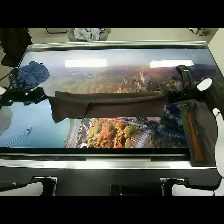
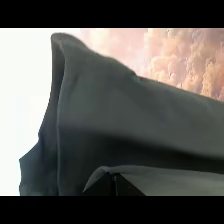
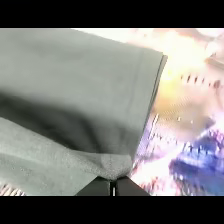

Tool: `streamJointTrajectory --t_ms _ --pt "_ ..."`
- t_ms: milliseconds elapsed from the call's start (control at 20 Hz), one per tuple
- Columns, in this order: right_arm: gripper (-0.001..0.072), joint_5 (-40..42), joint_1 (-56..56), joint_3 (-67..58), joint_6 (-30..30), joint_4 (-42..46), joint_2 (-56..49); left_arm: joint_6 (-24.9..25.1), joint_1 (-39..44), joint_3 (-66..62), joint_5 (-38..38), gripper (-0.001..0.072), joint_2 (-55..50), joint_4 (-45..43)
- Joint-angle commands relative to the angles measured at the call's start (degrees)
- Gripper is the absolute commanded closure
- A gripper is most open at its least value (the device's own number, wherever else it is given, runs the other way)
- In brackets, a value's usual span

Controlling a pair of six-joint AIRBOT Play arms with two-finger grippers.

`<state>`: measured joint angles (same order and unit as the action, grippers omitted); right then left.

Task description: Fold the shirts.

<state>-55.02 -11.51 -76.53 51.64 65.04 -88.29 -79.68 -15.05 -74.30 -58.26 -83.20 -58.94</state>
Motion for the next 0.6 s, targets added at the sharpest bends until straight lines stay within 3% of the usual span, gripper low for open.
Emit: streamJointTrajectory --t_ms 0,250,300,350,400,450,500,550 --pt "0.0677 2.43 0.04 -1.6 0.02 -2.01 -6.36 -2.14 0.96 -5.31 0.76 0.0683 -8.48 0.5" --pt "0.0675 2.8 0.04 -1.6 -0.26 -5.22 -11.08 -2.27 1.16 -5.29 0.44 0.0678 -12.37 0.55" --pt "0.0674 2.86 0.04 -1.62 -0.24 -5.35 -11.1 -2.23 1.27 -5.29 0.33 0.0657 -12.55 1.16" --pt "0.0669 2.27 -0.13 -2.01 -0.24 -5.44 -10.84 -2.21 1.22 -5.33 0.17 0.0582 -12.48 2.49" --pt "0.0513 0.59 -0.52 -3.13 -0.26 -5.09 -10.32 -2.19 0.94 -5.86 -0.76 0.0356 -12.31 3.06" --pt "0.0203 -1.64 -1.29 -4.66 -0.85 -4.61 -9.7 -2.19 0.55 -7.02 -2.4 0.0205 -12.24 3.04" --pt "0.0048 -4.2 -2.75 -6.32 -1.79 -4.42 -9.07 -2.19 -0.11 -8.52 -4.24 0.0184 -12.09 3.06" --pt "0.0031 -6.34 -4.7 -7.76 -1.22 -4.63 -8.92 -2.16 -0.61 -9.84 -6.29 0.0184 -11.78 3.06"
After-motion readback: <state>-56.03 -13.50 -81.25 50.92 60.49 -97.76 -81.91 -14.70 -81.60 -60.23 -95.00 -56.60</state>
